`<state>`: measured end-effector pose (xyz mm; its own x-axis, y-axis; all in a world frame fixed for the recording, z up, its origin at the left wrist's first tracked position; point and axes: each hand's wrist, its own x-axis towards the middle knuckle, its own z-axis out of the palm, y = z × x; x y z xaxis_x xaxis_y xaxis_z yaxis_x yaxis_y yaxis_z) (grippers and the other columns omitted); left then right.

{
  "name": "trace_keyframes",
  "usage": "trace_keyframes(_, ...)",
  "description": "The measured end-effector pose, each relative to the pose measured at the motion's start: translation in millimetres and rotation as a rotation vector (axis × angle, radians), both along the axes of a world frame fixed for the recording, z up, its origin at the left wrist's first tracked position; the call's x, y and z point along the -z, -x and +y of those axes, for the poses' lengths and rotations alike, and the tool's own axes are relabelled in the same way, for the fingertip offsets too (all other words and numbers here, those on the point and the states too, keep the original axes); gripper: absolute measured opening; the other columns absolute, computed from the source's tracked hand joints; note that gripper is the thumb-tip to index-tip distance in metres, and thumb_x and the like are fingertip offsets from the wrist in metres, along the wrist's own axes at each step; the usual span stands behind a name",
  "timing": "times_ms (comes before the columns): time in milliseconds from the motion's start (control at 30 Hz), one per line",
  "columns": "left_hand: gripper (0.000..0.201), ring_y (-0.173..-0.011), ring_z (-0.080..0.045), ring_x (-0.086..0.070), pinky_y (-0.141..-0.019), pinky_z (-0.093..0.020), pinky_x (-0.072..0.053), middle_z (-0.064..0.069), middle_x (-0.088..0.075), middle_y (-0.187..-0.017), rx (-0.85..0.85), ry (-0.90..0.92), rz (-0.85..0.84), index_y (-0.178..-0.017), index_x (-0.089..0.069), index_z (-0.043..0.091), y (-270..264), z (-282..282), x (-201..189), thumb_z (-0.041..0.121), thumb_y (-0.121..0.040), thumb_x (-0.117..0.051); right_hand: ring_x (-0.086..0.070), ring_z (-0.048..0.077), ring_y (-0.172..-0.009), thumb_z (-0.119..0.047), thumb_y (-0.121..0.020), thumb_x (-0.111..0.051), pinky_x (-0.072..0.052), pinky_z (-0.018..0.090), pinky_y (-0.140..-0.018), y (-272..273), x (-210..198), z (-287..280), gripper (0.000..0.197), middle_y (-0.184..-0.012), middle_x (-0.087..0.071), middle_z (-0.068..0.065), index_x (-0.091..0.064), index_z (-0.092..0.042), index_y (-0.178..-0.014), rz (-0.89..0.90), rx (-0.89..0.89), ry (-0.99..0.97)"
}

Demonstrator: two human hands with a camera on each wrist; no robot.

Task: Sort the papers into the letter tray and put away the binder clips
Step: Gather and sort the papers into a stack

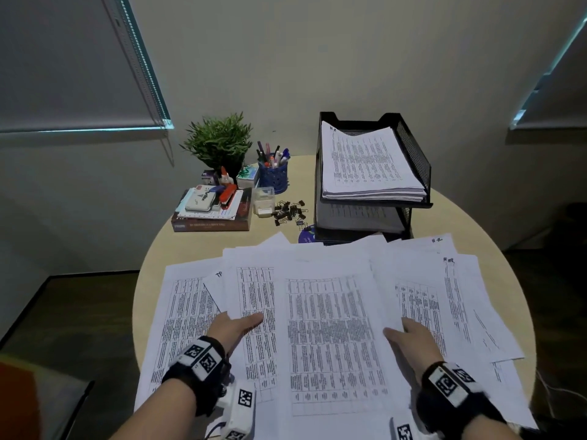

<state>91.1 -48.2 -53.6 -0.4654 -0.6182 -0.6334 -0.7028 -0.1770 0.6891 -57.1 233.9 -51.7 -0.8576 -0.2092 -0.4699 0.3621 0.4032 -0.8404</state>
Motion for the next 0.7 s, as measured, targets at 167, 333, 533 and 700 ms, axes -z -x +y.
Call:
trace_keyframes(167, 0.122, -0.128, -0.034, -0.044, -0.104, -0.043, -0.037, -0.020, -0.043, -0.142, 0.007, -0.085, 0.042, -0.140, -0.031, -0.006, 3, 16, -1, 0.048, -0.048, -0.088, -0.057, 0.002, -0.080, -0.005, -0.091, -0.054, -0.043, 0.013, -0.062, -15, 2, -26, 0.019, -0.097, -0.064, -0.001, -0.057, -0.013, -0.107, 0.019, -0.188, -0.033)
trace_keyframes(333, 0.069, -0.125, -0.034, -0.045, -0.095, -0.035, -0.039, -0.016, -0.047, -0.135, -0.034, -0.023, 0.075, -0.133, -0.036, -0.011, 3, 23, -1, 0.010, -0.079, -0.073, -0.055, 0.011, -0.085, -0.036, -0.086, -0.063, -0.046, 0.028, -0.074, 8, 1, -20, 0.017, -0.097, -0.060, -0.004, -0.055, -0.024, -0.096, 0.239, -0.270, -0.426)
trace_keyframes(533, 0.042, -0.104, -0.032, -0.060, -0.092, -0.035, -0.043, -0.020, -0.061, -0.117, -0.136, -0.012, 0.105, -0.115, -0.052, -0.017, -5, -5, 6, -0.002, -0.080, -0.069, -0.034, 0.037, -0.130, -0.061, -0.057, -0.079, -0.035, 0.051, -0.102, 43, -2, 21, 0.117, -0.141, -0.036, 0.021, -0.023, -0.005, -0.143, 0.085, -0.032, -0.896)
trace_keyframes(700, 0.045, -0.108, -0.040, -0.059, -0.089, -0.038, -0.046, -0.030, -0.057, -0.121, -0.157, -0.028, 0.083, -0.118, -0.050, -0.018, -4, -11, 5, -0.003, -0.080, -0.068, -0.051, 0.039, -0.115, -0.044, -0.060, -0.085, -0.049, 0.044, -0.088, 52, 8, 31, 0.105, -0.123, -0.052, 0.024, -0.029, 0.001, -0.136, 0.074, 0.000, -0.773)
